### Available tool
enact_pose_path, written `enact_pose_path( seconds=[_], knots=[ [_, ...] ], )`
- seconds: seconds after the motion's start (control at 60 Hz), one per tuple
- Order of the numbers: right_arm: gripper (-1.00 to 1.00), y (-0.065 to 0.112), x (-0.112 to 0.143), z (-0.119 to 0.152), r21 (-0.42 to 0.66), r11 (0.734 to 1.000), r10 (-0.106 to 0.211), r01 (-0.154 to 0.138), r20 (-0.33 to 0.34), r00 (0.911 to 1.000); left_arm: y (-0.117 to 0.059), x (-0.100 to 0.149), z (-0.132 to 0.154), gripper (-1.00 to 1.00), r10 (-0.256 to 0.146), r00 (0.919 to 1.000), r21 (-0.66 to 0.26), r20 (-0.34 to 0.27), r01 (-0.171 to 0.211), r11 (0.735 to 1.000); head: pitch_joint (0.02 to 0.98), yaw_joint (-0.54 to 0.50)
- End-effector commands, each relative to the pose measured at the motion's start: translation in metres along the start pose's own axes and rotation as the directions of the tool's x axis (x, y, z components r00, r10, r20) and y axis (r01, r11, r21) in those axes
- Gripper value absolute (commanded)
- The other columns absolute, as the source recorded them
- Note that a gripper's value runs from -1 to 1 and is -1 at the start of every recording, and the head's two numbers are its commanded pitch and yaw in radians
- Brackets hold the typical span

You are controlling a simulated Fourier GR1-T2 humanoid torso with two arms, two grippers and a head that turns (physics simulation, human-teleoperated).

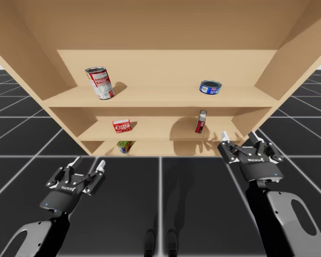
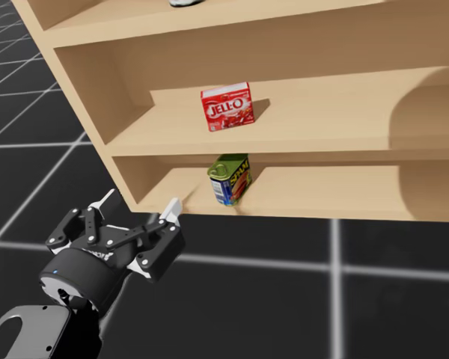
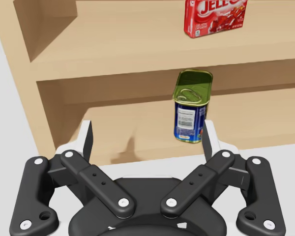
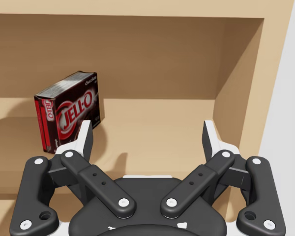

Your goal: Find the potted meat can on the shelf and bring it to me.

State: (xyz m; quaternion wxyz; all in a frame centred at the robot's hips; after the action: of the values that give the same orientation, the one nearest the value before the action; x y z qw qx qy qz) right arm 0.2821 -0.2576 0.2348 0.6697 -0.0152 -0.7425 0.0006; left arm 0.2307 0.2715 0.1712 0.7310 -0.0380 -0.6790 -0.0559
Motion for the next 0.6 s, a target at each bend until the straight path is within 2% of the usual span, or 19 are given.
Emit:
enact_pose_path(
  seconds=[0.017,0.217,0.3,0.4,0.55,0.6],
  knots=[
    [-1.00,-0.001,0.001,0.000,-0.001,1.000,-0.004,0.004,0.002,1.0000,-0.005,-0.029,-0.017,-1.00,0.018,0.9998,-0.010,-0.007,-0.018,1.000,0.753,0.30],
    [-1.00,-0.002,0.001,0.000,-0.001,1.000,-0.010,0.010,0.001,1.0000,-0.011,-0.037,-0.044,-1.00,0.007,0.9998,-0.028,-0.018,-0.007,1.000,0.751,0.30],
    [-1.00,-0.003,0.002,0.000,-0.002,1.000,-0.010,0.010,0.004,0.9999,-0.015,-0.038,-0.055,-1.00,-0.025,0.9994,-0.027,-0.023,0.024,0.999,0.749,0.30],
    [-1.00,-0.003,0.002,0.000,-0.004,1.000,-0.007,0.007,0.004,1.0000,-0.021,-0.037,-0.068,-1.00,-0.033,0.9988,-0.054,-0.035,0.031,0.998,0.745,0.30],
    [-1.00,-0.003,0.002,-0.001,-0.005,1.000,-0.005,0.005,0.004,1.0000,-0.028,-0.036,-0.091,-1.00,-0.019,0.9972,-0.086,-0.072,0.013,0.996,0.742,0.30],
    [-1.00,-0.003,0.002,-0.001,-0.005,1.000,-0.005,0.005,0.003,1.0000,-0.029,-0.035,-0.097,-1.00,-0.024,0.9969,-0.083,-0.075,0.018,0.996,0.741,0.30]
  ],
)
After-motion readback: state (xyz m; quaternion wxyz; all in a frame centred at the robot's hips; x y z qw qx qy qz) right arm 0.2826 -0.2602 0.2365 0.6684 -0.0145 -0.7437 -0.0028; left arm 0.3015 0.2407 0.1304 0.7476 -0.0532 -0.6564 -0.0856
